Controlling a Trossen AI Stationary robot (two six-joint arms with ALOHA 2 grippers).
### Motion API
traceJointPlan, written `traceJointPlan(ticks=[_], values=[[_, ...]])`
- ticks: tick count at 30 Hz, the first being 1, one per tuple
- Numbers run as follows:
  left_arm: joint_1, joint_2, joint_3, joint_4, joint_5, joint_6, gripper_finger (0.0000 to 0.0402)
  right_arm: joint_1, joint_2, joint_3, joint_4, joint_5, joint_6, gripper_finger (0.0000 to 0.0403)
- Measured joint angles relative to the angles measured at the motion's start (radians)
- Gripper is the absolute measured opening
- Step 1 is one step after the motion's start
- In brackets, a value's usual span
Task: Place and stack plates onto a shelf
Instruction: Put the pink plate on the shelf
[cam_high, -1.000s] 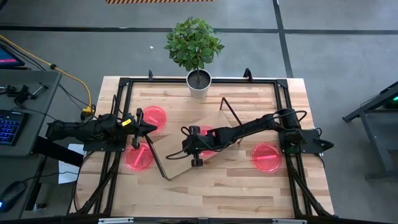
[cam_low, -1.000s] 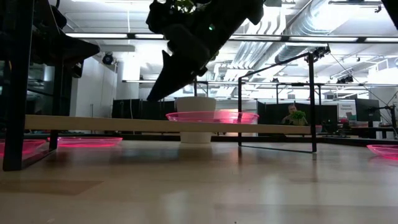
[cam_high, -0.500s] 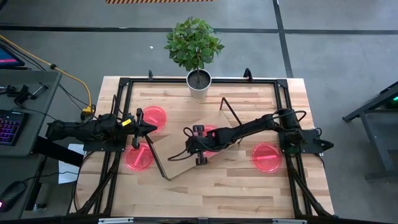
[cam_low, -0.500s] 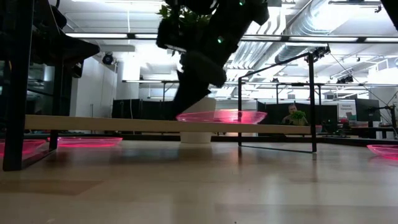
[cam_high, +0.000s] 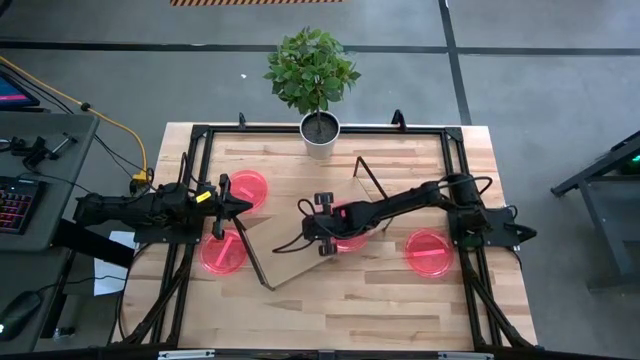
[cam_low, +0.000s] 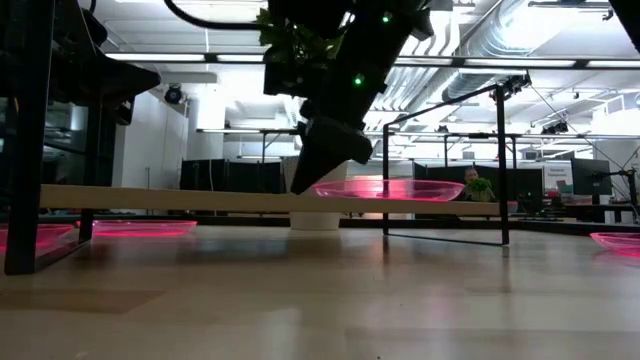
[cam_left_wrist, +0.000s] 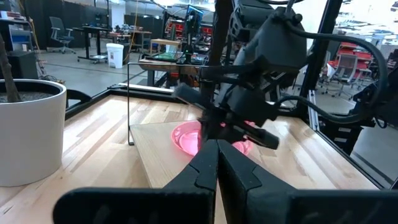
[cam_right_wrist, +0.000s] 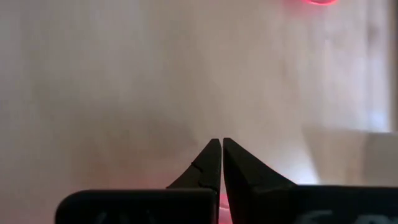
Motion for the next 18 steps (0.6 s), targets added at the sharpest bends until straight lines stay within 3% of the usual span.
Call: traceJointPlan(ticks=[6, 13, 18], values=[[0.0, 0.0, 0.0, 0.0, 0.0, 0.0, 0.0, -0.006, -0.031, 0.067, -0.06, 0.041, 0.0, 0.0], [0.0, 0.0, 0.0, 0.0, 0.0, 0.0, 0.0, 0.071, -0.16, 0.04, -0.239, -0.168, 0.268, 0.0], [0.0, 0.0, 0.0, 0.0, 0.0, 0.0, 0.0, 0.194, -0.208, -0.049, -0.238, -0.261, 0.439, 0.0]])
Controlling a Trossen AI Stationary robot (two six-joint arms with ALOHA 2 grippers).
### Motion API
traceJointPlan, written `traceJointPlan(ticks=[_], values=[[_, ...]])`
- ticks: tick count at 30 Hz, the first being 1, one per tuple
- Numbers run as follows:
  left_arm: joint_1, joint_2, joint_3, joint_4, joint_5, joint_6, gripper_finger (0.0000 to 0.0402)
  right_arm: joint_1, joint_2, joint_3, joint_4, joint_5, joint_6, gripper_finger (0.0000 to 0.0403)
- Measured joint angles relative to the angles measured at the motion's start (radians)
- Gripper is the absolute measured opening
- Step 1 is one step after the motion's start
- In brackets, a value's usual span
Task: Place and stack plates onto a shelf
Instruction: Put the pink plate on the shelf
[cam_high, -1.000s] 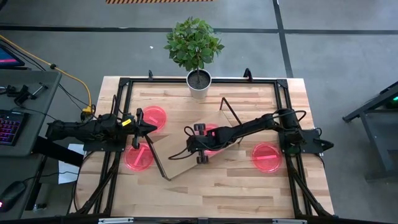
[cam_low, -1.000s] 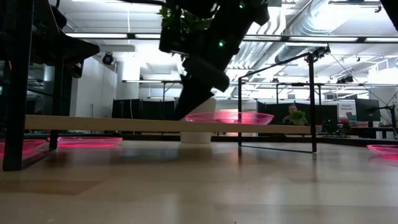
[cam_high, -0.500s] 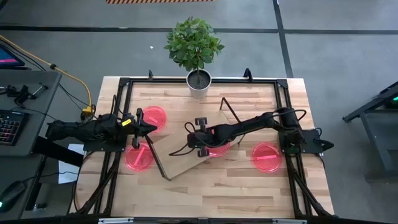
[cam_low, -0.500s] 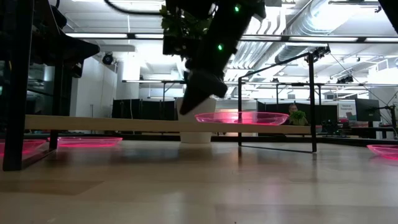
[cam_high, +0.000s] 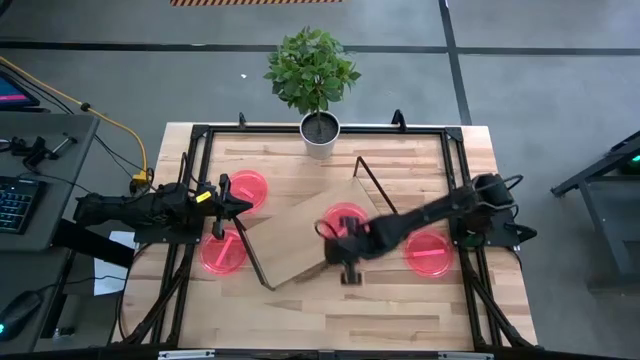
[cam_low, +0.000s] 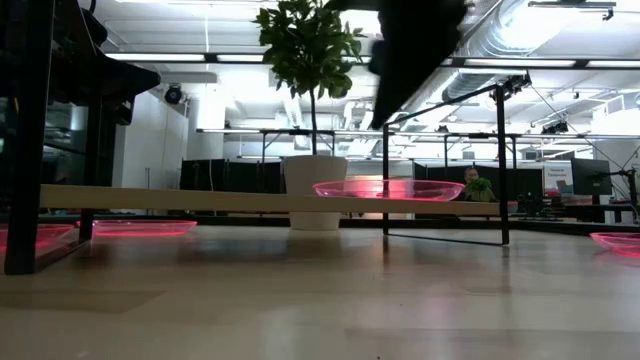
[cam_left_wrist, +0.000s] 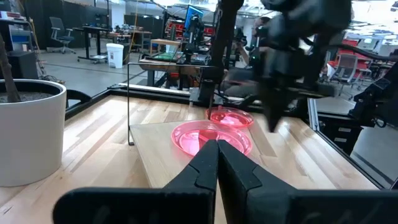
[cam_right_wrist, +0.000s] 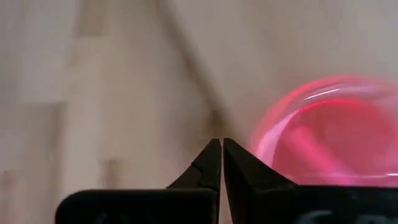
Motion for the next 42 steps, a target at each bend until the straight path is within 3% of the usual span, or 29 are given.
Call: traceJointPlan(ticks=[5, 12, 42], values=[[0.0, 0.0, 0.0, 0.0, 0.0, 0.0, 0.0, 0.072, 0.004, -0.095, 0.106, -0.008, 0.089, 0.0], [0.0, 0.0, 0.0, 0.0, 0.0, 0.0, 0.0, 0.042, 0.006, -0.185, 0.16, 0.071, 0.127, 0.0], [0.0, 0.0, 0.0, 0.0, 0.0, 0.0, 0.0, -0.091, 0.006, -0.185, 0.047, 0.121, 0.005, 0.0]])
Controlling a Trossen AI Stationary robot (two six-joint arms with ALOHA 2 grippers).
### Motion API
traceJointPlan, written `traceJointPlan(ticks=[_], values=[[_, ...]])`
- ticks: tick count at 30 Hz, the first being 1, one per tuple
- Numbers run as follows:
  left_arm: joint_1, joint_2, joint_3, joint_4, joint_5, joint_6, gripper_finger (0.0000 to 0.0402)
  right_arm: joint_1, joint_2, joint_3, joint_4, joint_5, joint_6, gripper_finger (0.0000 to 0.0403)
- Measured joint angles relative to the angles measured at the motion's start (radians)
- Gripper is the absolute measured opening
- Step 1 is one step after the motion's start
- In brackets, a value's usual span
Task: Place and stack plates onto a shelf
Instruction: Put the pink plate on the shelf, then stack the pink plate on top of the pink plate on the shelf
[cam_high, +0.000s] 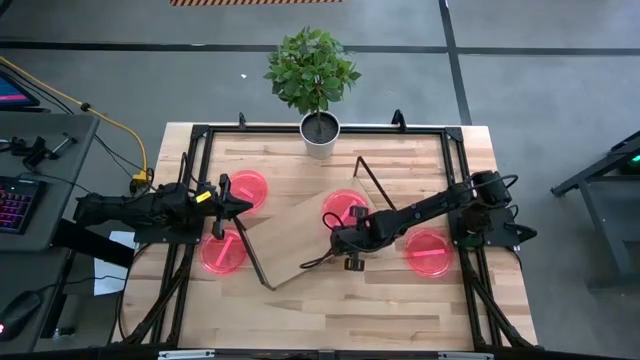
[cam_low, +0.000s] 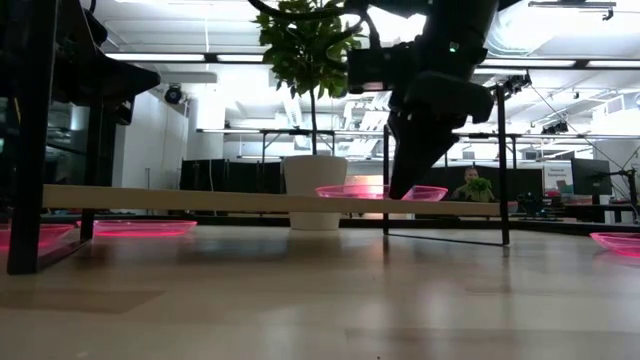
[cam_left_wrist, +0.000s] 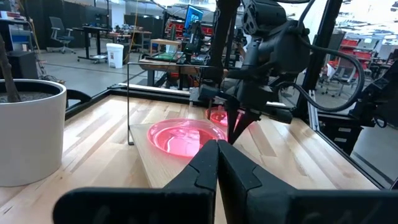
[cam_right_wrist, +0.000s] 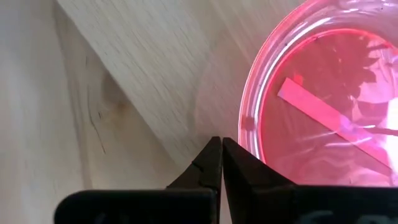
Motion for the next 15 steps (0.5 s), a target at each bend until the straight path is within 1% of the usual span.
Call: traceJointPlan(ticks=[4, 6, 8, 11, 15], values=[[0.0, 0.0, 0.0, 0.0, 0.0, 0.0, 0.0, 0.0, -0.018, -0.001, -0.048, -0.017, 0.0, 0.0], [0.0, 0.0, 0.0, 0.0, 0.0, 0.0, 0.0, 0.007, -0.049, -0.002, -0.077, -0.031, 0.003, 0.0], [0.0, 0.0, 0.0, 0.0, 0.0, 0.0, 0.0, 0.02, -0.103, -0.002, -0.114, -0.018, 0.024, 0.0], [0.0, 0.0, 0.0, 0.0, 0.0, 0.0, 0.0, 0.042, -0.191, -0.002, -0.127, 0.037, 0.06, 0.0], [0.0, 0.0, 0.0, 0.0, 0.0, 0.0, 0.0, 0.08, -0.322, -0.002, -0.092, 0.148, 0.101, 0.0]])
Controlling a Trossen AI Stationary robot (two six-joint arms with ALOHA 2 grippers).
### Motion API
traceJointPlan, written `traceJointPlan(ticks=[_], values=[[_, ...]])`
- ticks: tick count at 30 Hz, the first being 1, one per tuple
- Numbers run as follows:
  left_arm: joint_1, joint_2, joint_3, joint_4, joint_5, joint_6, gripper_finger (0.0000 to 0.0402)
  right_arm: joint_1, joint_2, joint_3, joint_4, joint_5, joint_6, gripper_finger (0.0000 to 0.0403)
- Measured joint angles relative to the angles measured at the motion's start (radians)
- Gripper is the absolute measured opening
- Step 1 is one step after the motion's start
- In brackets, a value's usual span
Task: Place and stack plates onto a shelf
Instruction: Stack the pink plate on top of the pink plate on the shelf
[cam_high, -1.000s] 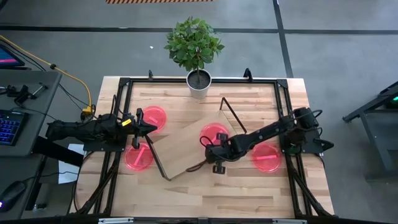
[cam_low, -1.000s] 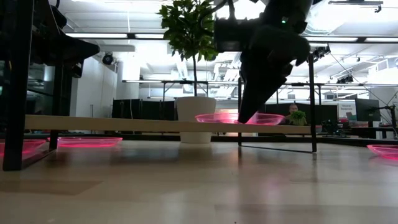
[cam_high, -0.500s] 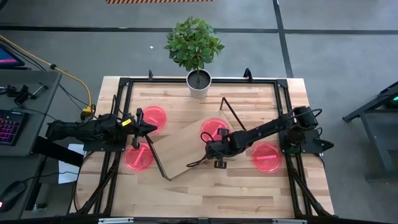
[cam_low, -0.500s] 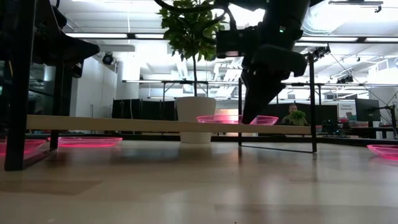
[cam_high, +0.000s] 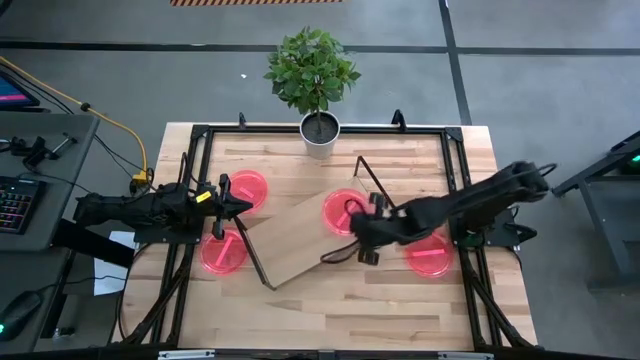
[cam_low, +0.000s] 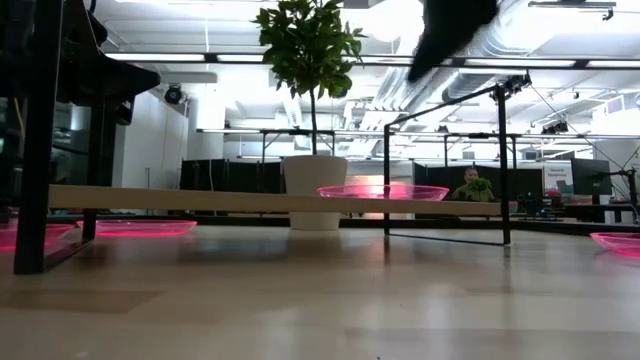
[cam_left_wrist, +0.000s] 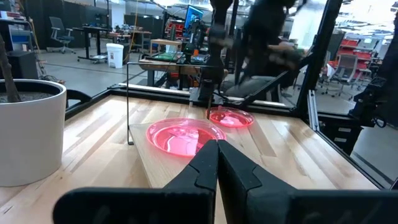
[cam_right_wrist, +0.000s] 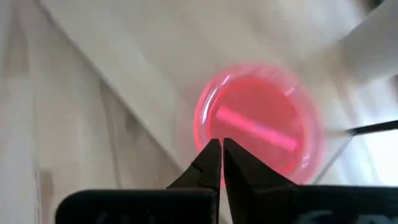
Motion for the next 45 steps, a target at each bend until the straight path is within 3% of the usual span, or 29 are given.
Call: traceJointPlan(ticks=[5, 17, 22, 26, 36, 41, 45], values=[[0.0, 0.0, 0.0, 0.0, 0.0, 0.0, 0.0, 0.051, -0.122, 0.0, 0.022, 0.098, 0.084, 0.0], [0.0, 0.0, 0.0, 0.0, 0.0, 0.0, 0.0, 0.148, -0.136, 0.0, 0.115, 0.072, 0.114, 0.0], [0.0, 0.0, 0.0, 0.0, 0.0, 0.0, 0.0, 0.193, -0.104, 0.0, 0.059, -0.084, 0.319, 0.0], [0.0, 0.0, 0.0, 0.0, 0.0, 0.0, 0.0, 0.268, -0.051, 0.0, -0.028, -0.133, 0.524, 0.0], [0.0, 0.0, 0.0, 0.0, 0.0, 0.0, 0.0, 0.457, 0.137, 0.0, -0.395, -0.3, 1.043, 0.0005], [0.0, 0.0, 0.0, 0.0, 0.0, 0.0, 0.0, 0.478, 0.18, -0.001, -0.465, -0.306, 1.14, 0.0048], [0.0, 0.0, 0.0, 0.0, 0.0, 0.0, 0.0, 0.477, 0.182, -0.057, -0.422, -0.298, 1.195, 0.0103]])
